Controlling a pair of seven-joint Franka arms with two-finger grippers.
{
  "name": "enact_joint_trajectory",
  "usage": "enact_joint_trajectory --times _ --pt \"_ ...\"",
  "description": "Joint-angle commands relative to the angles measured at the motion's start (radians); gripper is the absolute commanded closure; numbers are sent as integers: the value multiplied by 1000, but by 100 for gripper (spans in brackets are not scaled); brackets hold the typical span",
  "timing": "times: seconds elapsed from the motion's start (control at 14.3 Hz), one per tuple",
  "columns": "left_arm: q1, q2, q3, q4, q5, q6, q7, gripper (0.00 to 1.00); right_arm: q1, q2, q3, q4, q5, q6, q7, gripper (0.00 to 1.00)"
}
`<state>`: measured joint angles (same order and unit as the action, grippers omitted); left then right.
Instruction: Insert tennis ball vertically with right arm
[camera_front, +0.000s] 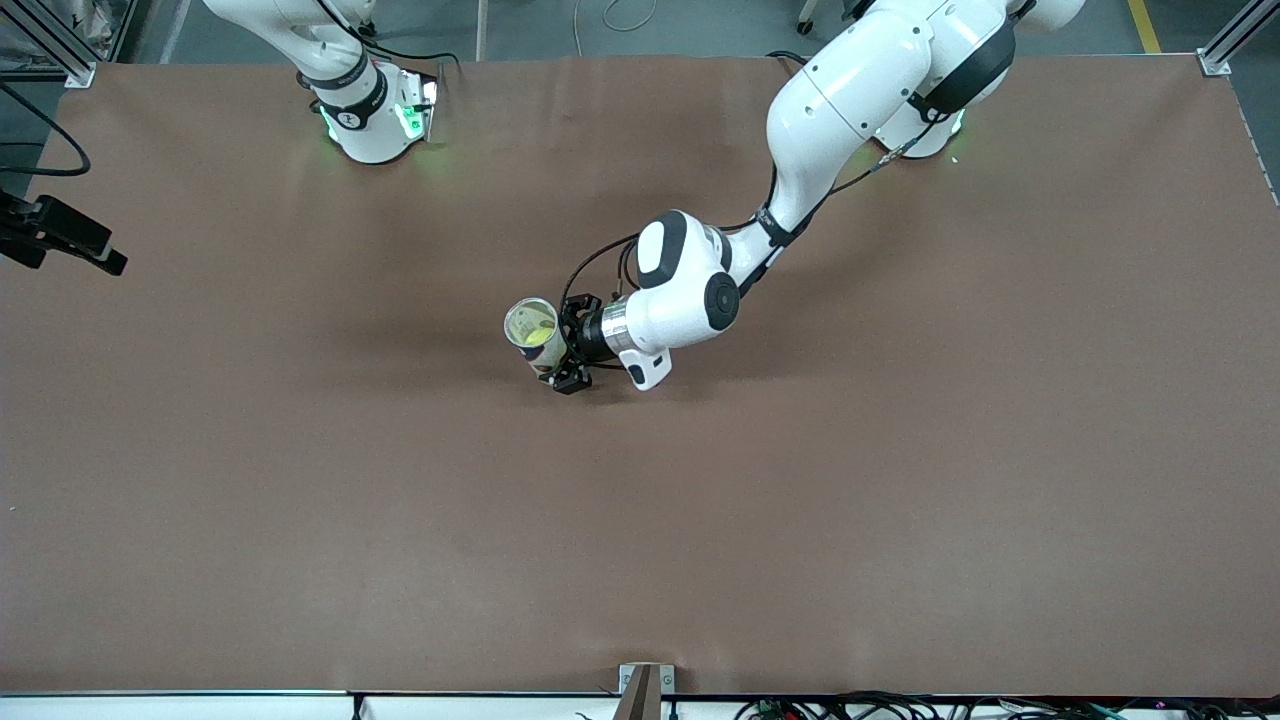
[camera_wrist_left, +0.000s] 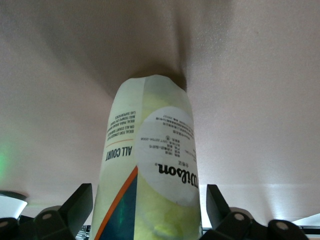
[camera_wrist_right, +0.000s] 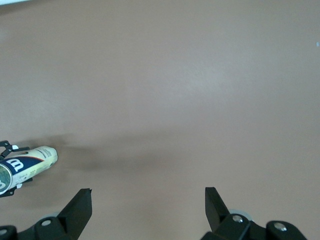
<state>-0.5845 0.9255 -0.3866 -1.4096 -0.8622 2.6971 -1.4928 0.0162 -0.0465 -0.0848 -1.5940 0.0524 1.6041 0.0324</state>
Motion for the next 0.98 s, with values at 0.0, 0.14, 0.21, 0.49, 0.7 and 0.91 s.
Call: enact_joint_trajectory --times 0.0,0.14,0.21,0.49,0.7,0.91 --pt "0 7 -5 17 -21 6 23 0 60 -6 2 20 -71 26 -3 0" --pt "0 7 0 17 -17 6 23 0 58 -6 -3 68 -71 25 -3 0" --pt "0 6 0 17 -18 6 25 0 54 -6 -4 80 -69 28 -3 0" --pt "17 6 2 8 -18 4 26 0 44 42 -7 124 -62 51 0 0" --pt "32 4 3 -3 -18 3 23 0 34 42 -6 117 -32 54 0 0" --pt "32 4 3 -35 -11 1 29 0 31 42 -6 103 -32 68 0 0"
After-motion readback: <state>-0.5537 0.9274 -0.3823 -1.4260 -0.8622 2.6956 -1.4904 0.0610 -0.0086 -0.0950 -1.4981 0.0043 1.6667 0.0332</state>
